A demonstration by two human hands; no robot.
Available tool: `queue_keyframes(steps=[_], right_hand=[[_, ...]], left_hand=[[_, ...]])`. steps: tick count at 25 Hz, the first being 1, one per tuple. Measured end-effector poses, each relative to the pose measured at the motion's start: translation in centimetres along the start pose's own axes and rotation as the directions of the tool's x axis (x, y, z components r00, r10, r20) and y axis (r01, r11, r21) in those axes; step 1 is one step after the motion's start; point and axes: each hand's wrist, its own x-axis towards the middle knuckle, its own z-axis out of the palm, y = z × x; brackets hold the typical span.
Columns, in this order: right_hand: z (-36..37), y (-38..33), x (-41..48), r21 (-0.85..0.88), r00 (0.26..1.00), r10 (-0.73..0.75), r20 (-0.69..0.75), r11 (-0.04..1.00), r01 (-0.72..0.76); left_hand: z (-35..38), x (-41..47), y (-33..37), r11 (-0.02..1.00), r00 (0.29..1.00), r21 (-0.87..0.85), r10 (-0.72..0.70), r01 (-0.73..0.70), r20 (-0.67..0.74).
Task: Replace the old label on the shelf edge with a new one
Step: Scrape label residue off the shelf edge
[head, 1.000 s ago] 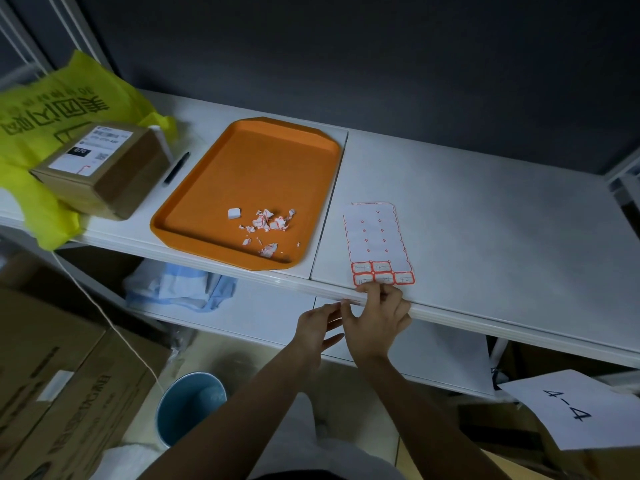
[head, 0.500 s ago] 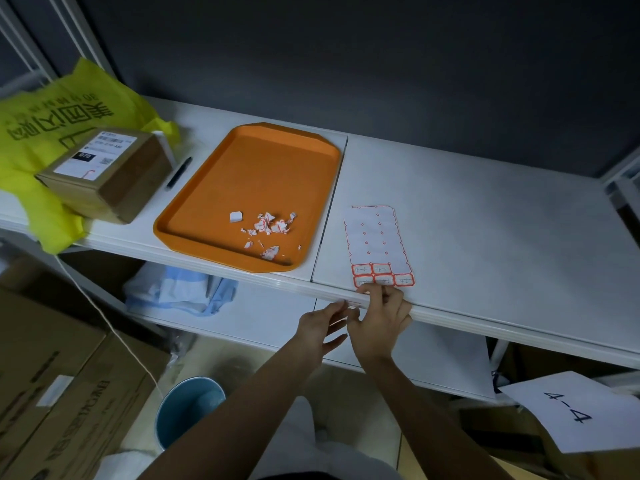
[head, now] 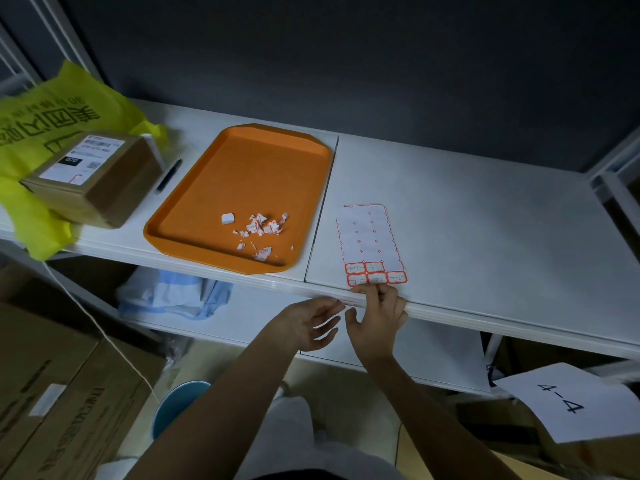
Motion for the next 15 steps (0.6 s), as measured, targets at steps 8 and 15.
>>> queue_keyframes(steps=[8,15], right_hand=[[0.0,0.44,0.03,0.021,1.0,-0.019,0.017,1.0,0.019],[-0.04,0.72,0.1,0.007,0.999,-0.024,0.04,1.0,0.024]], left_hand=[[-0.12,0.67,0.11,0.995,0.997,-0.07,-0.075,0.077,0.031],[0.52,0.9,-0.13,0.998,0.997,0.015,-0.055,0.056,-0.059]])
